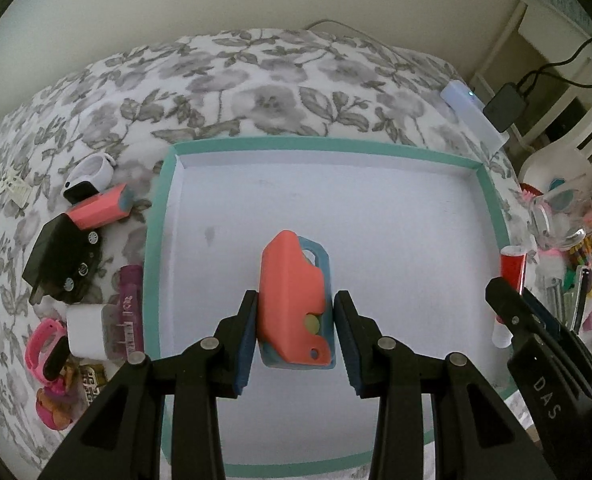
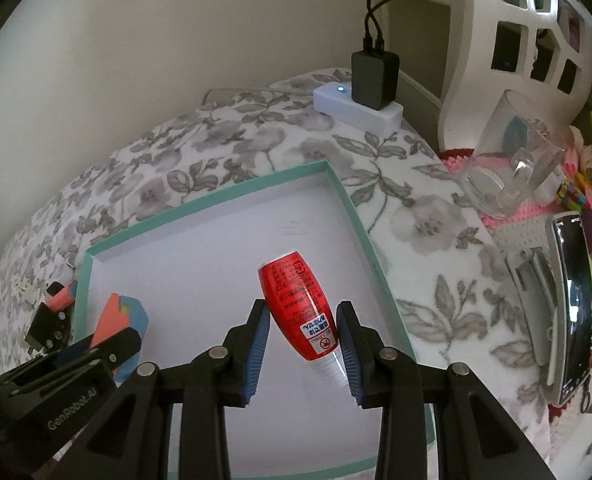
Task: Organize rigid objects
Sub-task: 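Carry both items into the white tray and open both tools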
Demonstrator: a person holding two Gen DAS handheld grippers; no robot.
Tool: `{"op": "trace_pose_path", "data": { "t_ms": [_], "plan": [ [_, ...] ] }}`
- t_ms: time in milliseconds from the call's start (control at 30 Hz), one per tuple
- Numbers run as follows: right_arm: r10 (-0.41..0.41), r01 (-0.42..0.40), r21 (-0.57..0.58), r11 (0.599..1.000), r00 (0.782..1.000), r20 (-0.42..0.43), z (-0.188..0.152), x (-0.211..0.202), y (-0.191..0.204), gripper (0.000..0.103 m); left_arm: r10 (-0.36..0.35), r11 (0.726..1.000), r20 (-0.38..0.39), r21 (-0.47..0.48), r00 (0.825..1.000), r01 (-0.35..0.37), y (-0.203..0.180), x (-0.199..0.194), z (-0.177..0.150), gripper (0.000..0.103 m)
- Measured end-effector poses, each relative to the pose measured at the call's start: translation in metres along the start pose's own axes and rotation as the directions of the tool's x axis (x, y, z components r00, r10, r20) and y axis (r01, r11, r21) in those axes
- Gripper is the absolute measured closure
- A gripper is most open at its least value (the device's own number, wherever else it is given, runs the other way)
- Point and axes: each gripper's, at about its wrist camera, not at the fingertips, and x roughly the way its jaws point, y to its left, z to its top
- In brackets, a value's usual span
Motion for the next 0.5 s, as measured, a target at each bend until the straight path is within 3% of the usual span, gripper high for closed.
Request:
{"op": "trace_pose_path", "data": {
  "t_ms": [500],
  "plan": [
    [-0.037, 0.037, -0.01, 0.999, 0.998, -0.045, -0.0061, 0.0096, -0.0007, 0.065, -0.001, 1.0, 0.011, -0.02, 1.0, 0.001, 0.0062, -0.0014, -0.0017, 0.062]
  ]
}}
